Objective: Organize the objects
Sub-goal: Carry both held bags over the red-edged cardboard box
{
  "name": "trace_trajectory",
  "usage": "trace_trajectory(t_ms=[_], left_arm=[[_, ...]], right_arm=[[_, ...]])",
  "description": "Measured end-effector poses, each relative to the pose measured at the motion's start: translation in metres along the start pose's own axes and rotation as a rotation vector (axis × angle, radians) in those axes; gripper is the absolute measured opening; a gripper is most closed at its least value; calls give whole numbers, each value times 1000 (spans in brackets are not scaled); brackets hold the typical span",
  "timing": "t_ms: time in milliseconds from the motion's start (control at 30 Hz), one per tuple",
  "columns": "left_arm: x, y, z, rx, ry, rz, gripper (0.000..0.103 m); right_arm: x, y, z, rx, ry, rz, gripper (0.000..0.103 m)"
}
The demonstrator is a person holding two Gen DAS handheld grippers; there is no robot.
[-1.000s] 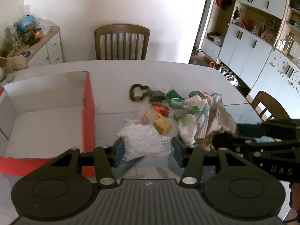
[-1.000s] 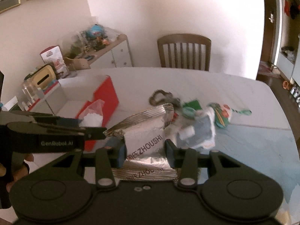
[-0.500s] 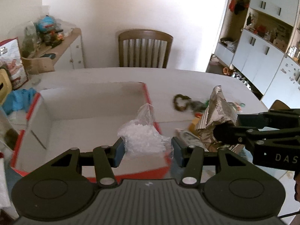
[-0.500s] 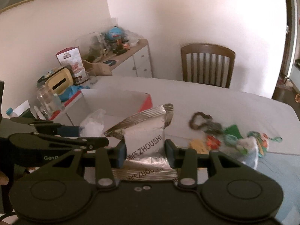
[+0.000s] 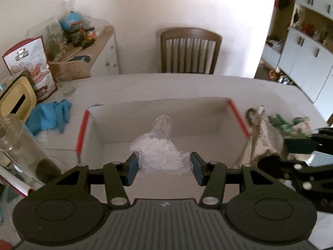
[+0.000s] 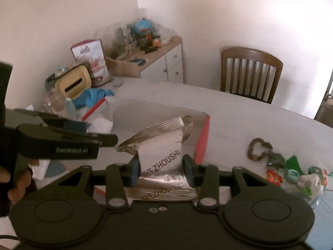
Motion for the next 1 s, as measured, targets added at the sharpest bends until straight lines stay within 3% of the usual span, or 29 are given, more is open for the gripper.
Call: trace_trajectory(t_ms=[300,633,1000], left_arm=[[49,13,-27,15,26,-116,53],[99,18,-27,68,-4,-284,53],[122,13,-26,64,-29,-420,54]], right_arm=[[46,13,-28,-106,-57,-84,41],[96,17,-38,-179,-94,-215,41],[127,10,-46,-210,-104,-329,41]])
Point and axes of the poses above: each gripper's, at about its wrist camera, not at the fingertips, and x roughly the way its jaws point, z to its right, y to its top, the point moved 4 cm from there along x, roughly the way its jaws point, and after that the axes turned 15 degrees about -z, right-handed, at the moved point
